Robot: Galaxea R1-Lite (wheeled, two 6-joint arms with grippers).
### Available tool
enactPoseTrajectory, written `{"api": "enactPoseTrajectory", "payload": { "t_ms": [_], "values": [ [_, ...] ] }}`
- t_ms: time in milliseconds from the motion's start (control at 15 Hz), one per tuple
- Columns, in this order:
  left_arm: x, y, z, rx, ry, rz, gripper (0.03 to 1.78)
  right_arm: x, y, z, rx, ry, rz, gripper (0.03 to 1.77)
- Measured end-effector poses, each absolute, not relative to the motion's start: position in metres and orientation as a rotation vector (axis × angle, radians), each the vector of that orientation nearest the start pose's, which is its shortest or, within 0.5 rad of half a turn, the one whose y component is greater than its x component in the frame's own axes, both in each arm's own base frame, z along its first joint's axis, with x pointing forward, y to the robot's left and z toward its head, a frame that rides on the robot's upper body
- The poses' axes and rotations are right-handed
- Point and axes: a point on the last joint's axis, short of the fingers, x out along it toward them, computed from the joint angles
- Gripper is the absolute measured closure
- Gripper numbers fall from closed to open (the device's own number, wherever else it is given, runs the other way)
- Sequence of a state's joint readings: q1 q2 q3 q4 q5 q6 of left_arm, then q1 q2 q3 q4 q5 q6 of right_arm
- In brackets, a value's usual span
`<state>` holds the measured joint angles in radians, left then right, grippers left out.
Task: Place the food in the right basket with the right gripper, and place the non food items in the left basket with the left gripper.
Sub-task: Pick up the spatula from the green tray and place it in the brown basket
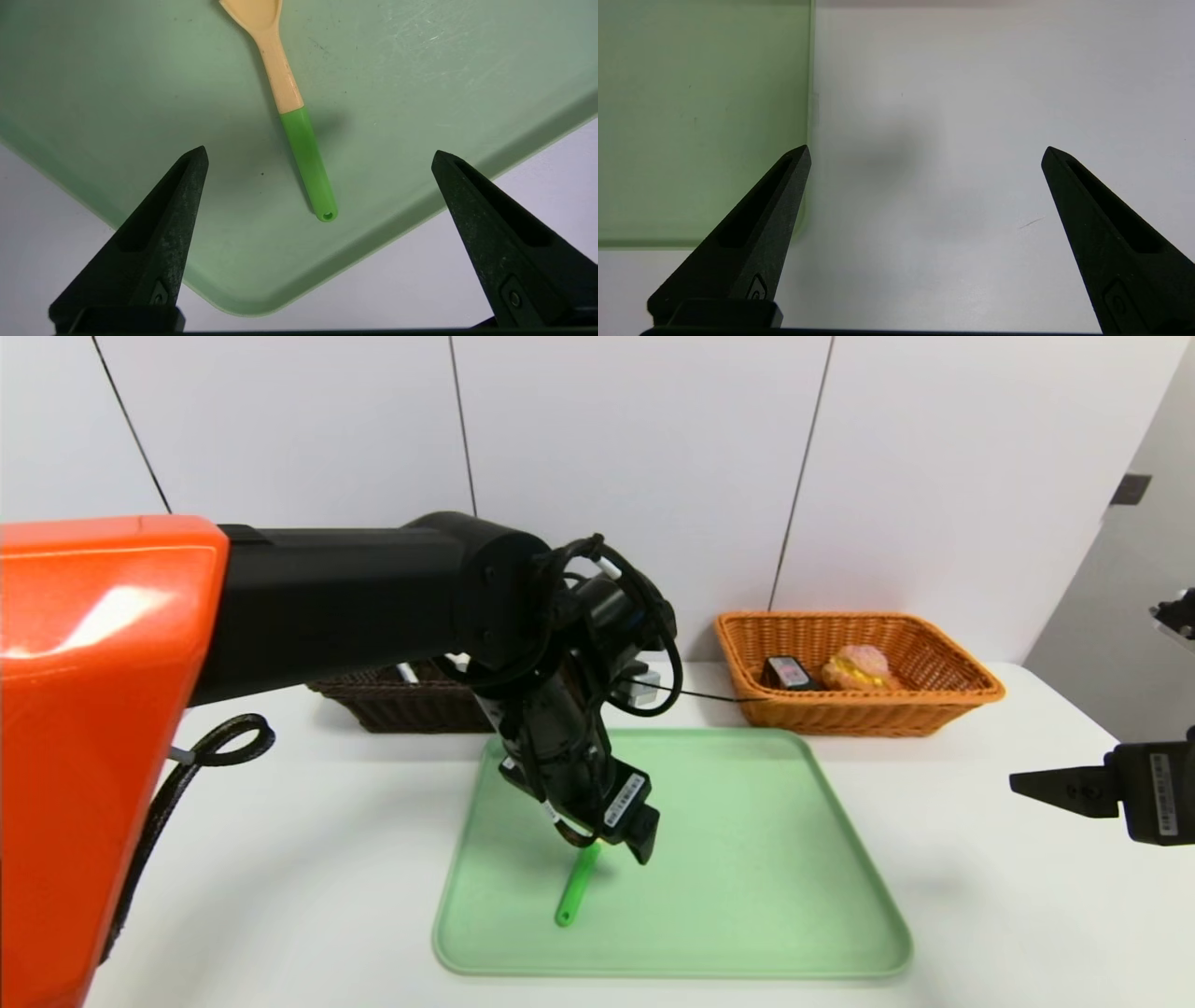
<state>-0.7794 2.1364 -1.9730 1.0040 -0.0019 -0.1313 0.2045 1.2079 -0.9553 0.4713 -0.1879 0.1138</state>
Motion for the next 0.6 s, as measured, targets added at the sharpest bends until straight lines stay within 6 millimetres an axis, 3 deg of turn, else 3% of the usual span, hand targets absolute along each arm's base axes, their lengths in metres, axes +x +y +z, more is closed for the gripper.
{"api": "enactPoseTrajectory", "payload": {
  "t_ms": [333, 600],
  "values": [
    [0.289, -0.28, 0.179, 0.38, 1.161, -0.579, 0.12, 0.141, 0.026, 0.237, -0.034, 0.703, -0.015, 0.09],
    [0.294, -0.283, 0.173, 0.336, 1.169, -0.523, 0.12, 0.134, 0.025, 0.232, -0.035, 0.709, -0.011, 0.09]
  ]
}}
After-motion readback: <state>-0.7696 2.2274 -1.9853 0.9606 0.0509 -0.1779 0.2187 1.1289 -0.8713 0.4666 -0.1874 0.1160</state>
